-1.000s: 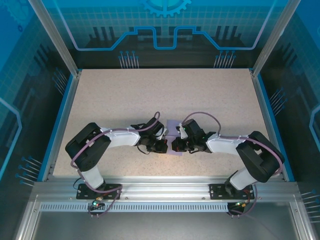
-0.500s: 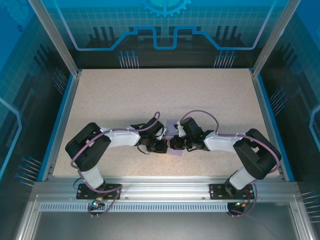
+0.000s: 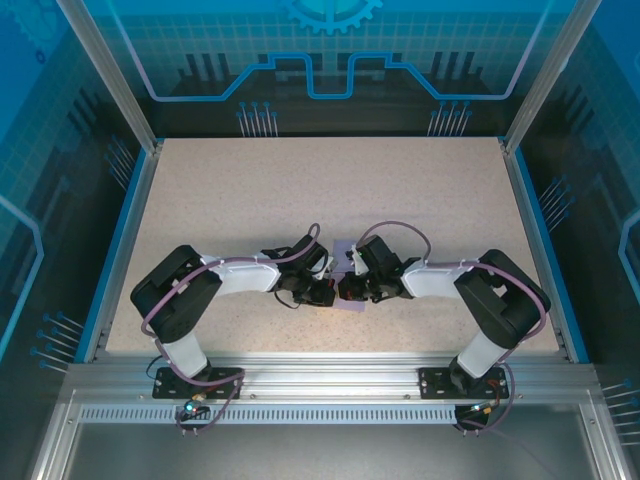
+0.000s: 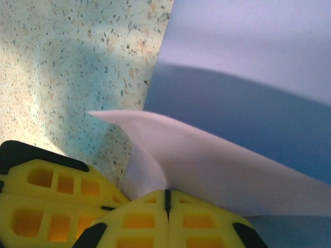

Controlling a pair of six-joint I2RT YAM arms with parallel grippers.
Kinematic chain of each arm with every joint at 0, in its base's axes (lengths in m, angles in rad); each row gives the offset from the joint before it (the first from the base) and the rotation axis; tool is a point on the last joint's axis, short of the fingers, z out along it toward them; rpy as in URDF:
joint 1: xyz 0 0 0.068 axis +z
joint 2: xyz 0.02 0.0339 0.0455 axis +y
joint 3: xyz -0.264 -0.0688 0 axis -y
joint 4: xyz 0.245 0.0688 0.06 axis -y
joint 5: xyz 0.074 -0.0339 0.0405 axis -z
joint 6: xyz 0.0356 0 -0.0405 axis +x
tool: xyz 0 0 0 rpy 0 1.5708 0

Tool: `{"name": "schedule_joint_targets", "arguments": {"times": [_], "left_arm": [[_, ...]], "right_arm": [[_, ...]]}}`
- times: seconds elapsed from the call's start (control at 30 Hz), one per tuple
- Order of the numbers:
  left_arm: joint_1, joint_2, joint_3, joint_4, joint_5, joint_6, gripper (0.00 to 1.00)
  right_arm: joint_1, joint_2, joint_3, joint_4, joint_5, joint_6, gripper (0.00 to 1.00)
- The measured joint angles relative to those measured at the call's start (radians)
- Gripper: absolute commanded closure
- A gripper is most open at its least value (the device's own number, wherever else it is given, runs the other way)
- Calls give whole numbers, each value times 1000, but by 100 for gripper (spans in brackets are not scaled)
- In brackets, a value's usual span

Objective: Fold a paper plane with a square sheet of paper (fold left side to right side)
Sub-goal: Fold the triangle a second time at the center of the table.

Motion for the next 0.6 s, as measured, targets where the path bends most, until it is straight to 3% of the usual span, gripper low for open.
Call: {"name": "schedule_joint_targets", "arguments": {"times": [0.6], "left_arm": [[0, 0, 0, 2, 0, 0, 97]], "right_arm": [[-34, 5, 28, -65, 5, -72, 100]]}}
